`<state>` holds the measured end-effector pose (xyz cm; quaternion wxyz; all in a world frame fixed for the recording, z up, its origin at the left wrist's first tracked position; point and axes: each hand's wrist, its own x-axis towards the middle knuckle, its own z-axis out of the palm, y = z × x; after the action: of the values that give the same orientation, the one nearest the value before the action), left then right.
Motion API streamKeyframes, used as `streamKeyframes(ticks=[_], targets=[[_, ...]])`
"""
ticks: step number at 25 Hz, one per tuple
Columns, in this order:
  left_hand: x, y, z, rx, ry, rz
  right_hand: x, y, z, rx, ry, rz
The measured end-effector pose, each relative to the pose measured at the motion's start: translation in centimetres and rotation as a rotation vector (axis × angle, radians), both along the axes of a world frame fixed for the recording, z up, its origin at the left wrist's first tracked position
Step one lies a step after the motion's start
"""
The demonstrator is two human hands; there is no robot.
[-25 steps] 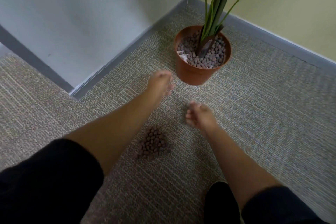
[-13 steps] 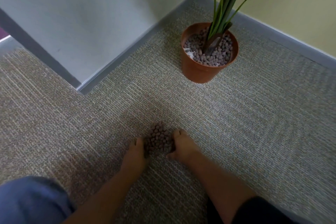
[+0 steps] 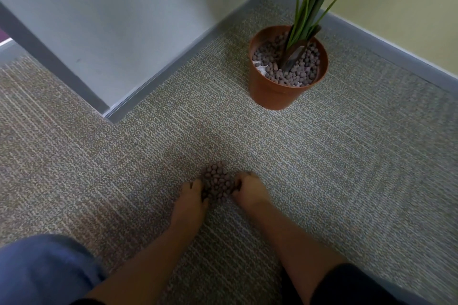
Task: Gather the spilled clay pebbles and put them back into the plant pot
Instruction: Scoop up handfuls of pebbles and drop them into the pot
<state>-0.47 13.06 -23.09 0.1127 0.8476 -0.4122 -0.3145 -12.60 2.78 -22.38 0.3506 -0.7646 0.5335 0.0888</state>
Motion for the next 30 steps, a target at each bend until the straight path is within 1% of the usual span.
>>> streamKeyframes(ticks=[2, 4, 7, 9, 10, 11, 14, 15, 16, 17, 19, 22, 23, 25, 27, 30], targets=[[0.1, -0.1, -0.2, -0.019, -0.005, -0.001, -0.3, -0.5, 0.0, 0.042, -0.058, -0.067], [0.1, -0.3, -0.2, -0.053, 0.014, 0.029, -0.5, -0.8, 0.1, 0.15, -0.153, -0.216], [0.4, -0.6, -0.2, -0.106, 0.073, 0.1, -0.4, -1.5, 0.6, 0.483, -0.369, -0.575], [0.5, -1.1, -0.1, -0.154, 0.152, 0.237, -0.1, -2.0, 1.1, 0.675, -0.514, -0.781], [0.4, -1.5, 0.2, -0.197, 0.249, 0.365, 0.0, -2.4, 1.4, 0.754, -0.594, -0.868], [0.1, -2.1, 0.8, -0.241, 0.404, 0.514, 0.1, -2.8, 1.7, 0.817, -0.669, -0.94], [-0.7, -5.4, 3.7, -0.414, 1.001, 0.918, 1.0, -4.7, 3.3, 0.888, -0.841, -1.058], [-0.8, -6.8, 4.9, -0.456, 1.159, 0.999, 1.3, -5.5, 4.2, 0.88, -0.878, -1.07], [-0.8, -8.3, 6.3, -0.496, 1.284, 1.029, 1.5, -6.6, 5.1, 0.867, -0.923, -1.07], [-0.7, -9.8, 7.6, -0.533, 1.381, 1.017, 1.6, -7.7, 6.2, 0.849, -0.984, -1.064], [-0.8, -13.1, 10.2, -0.586, 1.516, 0.952, 1.4, -10.4, 8.7, 0.811, -1.156, -1.067], [-0.6, -18.6, 13.1, -0.619, 1.649, 0.93, 1.2, -14.3, 12.2, 0.765, -1.44, -1.157], [-0.4, -20.4, 13.8, -0.628, 1.682, 0.922, 1.2, -15.5, 12.9, 0.756, -1.502, -1.176], [-0.3, -23.2, 14.7, -0.635, 1.749, 0.862, 1.3, -17.3, 13.8, 0.762, -1.549, -1.166], [-0.7, -24.9, 15.2, -0.592, 1.793, 0.764, 1.2, -18.4, 13.8, 0.783, -1.584, -1.145], [-1.0, -25.7, 14.8, -0.515, 1.757, 0.679, 0.9, -18.9, 13.2, 0.804, -1.595, -1.14]])
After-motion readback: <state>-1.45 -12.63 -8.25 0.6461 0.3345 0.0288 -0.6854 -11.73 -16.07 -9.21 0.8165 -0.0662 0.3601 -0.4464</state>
